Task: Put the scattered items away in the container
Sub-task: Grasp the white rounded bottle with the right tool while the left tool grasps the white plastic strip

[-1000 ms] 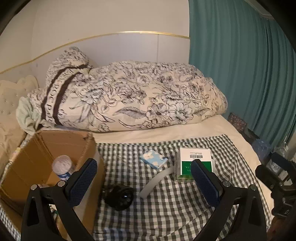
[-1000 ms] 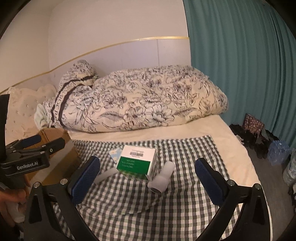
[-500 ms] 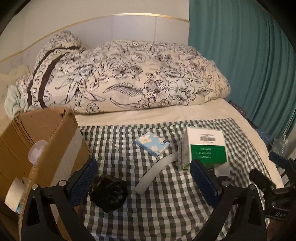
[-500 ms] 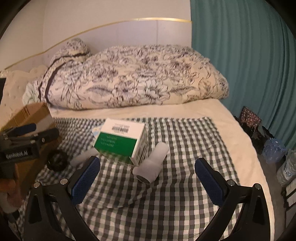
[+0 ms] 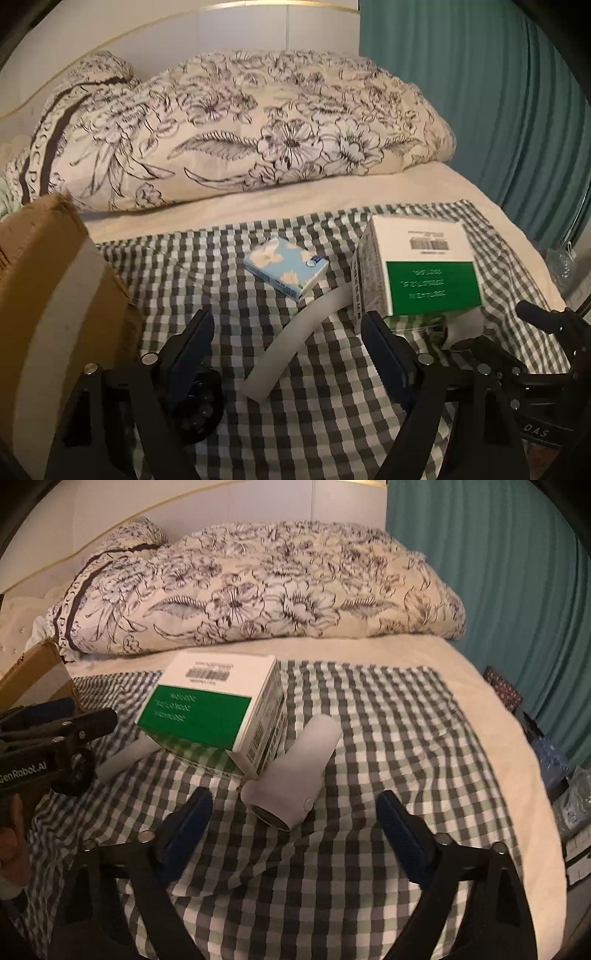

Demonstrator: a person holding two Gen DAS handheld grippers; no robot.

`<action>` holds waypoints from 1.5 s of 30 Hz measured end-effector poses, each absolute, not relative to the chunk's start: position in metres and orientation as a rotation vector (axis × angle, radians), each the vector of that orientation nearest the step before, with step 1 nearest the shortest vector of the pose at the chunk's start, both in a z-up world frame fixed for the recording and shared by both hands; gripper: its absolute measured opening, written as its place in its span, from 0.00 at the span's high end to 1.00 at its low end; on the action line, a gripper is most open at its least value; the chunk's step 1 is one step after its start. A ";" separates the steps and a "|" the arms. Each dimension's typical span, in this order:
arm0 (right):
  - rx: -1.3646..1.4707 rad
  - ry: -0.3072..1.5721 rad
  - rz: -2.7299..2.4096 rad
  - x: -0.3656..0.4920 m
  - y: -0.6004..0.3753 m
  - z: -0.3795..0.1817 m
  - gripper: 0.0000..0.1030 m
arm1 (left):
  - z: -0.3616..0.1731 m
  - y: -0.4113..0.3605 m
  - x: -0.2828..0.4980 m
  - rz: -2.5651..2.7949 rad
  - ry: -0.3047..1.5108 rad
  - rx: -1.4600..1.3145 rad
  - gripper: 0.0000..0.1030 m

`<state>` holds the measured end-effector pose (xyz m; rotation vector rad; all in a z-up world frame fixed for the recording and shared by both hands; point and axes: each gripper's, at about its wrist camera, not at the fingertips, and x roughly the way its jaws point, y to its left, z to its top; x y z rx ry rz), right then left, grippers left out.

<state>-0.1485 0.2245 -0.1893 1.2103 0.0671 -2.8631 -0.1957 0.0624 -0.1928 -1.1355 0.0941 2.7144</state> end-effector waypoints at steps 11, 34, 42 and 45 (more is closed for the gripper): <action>1.291 0.041 -2.808 -0.175 0.223 -0.214 0.35 | -0.231 0.065 -0.225 2.677 0.069 -1.223 0.34; 1.312 -0.038 -2.784 -0.187 0.227 -0.224 0.40 | -0.256 0.071 -0.240 2.537 -0.032 -1.318 0.83; 1.279 -0.067 -2.794 -0.175 0.230 -0.213 0.41 | -0.247 0.067 -0.234 2.509 -0.108 -1.321 0.92; 1.260 -0.071 -2.800 -0.170 0.231 -0.206 0.41 | -0.242 0.068 -0.228 2.519 -0.103 -1.305 0.92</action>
